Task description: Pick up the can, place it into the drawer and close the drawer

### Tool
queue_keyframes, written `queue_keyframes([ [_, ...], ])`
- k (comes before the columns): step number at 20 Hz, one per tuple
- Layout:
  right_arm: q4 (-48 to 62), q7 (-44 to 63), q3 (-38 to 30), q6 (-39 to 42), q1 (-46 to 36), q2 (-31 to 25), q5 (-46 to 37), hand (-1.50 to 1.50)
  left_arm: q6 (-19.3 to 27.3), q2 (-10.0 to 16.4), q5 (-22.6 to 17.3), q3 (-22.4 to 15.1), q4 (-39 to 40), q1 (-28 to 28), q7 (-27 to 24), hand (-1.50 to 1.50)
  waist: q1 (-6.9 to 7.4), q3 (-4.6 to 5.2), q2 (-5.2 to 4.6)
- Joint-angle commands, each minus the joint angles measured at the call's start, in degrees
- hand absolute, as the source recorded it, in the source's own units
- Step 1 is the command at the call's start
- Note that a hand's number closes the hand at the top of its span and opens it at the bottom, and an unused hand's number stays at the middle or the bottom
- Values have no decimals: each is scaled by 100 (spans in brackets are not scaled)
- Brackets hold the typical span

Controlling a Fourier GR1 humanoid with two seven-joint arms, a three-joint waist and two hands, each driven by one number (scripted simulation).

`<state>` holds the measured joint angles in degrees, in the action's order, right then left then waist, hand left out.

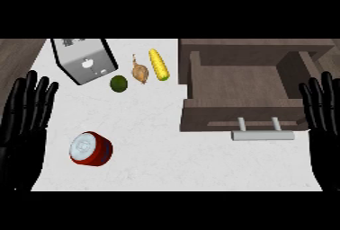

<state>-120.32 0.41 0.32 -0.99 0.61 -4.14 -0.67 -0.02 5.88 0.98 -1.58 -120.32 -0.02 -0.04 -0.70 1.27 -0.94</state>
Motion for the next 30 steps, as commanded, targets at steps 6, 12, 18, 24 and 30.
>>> queue_keyframes([
  [6,75,-184,-28,55,-182,-104,-115,-150,-2753,712,-2276,-1027,-110,119,-493,-150,-11,-98,101],
  [12,-65,1292,-271,-86,595,-123,128,-150,-3597,2317,-3232,128,11,1077,557,-150,82,-122,113],
  [18,-108,1292,-215,-19,682,-105,-46,-150,-3847,2415,-3922,649,-102,1145,944,-150,78,-128,101],
  [24,20,209,-539,445,1609,-84,289,-150,-4315,2412,-4132,1160,433,1383,854,-150,63,-129,103],
  [30,-20,479,-552,479,1345,-69,195,-150,-3994,2272,-4175,1034,928,406,1500,-150,38,-128,94],
])
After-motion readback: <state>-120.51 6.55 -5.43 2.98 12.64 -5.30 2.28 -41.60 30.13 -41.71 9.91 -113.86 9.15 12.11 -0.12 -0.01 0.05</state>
